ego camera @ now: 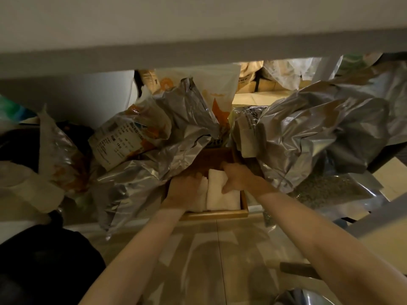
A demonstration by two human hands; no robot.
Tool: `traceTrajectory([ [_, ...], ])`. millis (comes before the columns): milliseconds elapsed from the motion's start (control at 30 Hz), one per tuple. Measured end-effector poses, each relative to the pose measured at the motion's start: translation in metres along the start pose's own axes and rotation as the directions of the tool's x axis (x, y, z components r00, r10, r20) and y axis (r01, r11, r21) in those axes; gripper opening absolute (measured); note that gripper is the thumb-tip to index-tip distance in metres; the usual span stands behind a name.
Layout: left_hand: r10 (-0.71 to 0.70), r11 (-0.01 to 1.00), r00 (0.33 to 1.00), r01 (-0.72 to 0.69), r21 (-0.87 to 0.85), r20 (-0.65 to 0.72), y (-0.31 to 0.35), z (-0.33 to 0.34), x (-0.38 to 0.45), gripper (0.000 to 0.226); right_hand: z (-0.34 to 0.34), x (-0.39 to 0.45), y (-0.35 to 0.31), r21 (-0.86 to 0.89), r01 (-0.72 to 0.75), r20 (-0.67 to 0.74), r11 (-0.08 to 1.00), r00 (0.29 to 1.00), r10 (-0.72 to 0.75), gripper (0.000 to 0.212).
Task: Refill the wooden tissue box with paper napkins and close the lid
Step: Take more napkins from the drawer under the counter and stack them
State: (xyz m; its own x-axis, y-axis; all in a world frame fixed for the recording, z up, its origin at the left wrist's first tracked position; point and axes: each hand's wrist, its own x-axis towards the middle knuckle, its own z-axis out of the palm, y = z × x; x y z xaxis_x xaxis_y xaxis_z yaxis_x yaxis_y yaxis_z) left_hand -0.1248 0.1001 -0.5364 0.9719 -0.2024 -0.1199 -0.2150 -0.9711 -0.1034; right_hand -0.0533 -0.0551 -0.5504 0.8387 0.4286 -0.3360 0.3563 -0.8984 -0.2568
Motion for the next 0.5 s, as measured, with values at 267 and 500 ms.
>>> traceTrajectory([
  [267,-0.093,0.988,0.991,0.104,-0.113,0.094,0.012,-0.063,-0.046,0.040,-0.049,-0.076,-0.010,0.211,0.070,-0.130,0.975,0.991,-0.043,0.031],
  [500,0.054,0.978,0.995,-0.034,-0.208,0.087,0.020,-0.157,-0.108,0.029,-0.115,-0.172,-0.036,0.148,0.021,0.043,0.989,0.999,-0.028,0.047],
])
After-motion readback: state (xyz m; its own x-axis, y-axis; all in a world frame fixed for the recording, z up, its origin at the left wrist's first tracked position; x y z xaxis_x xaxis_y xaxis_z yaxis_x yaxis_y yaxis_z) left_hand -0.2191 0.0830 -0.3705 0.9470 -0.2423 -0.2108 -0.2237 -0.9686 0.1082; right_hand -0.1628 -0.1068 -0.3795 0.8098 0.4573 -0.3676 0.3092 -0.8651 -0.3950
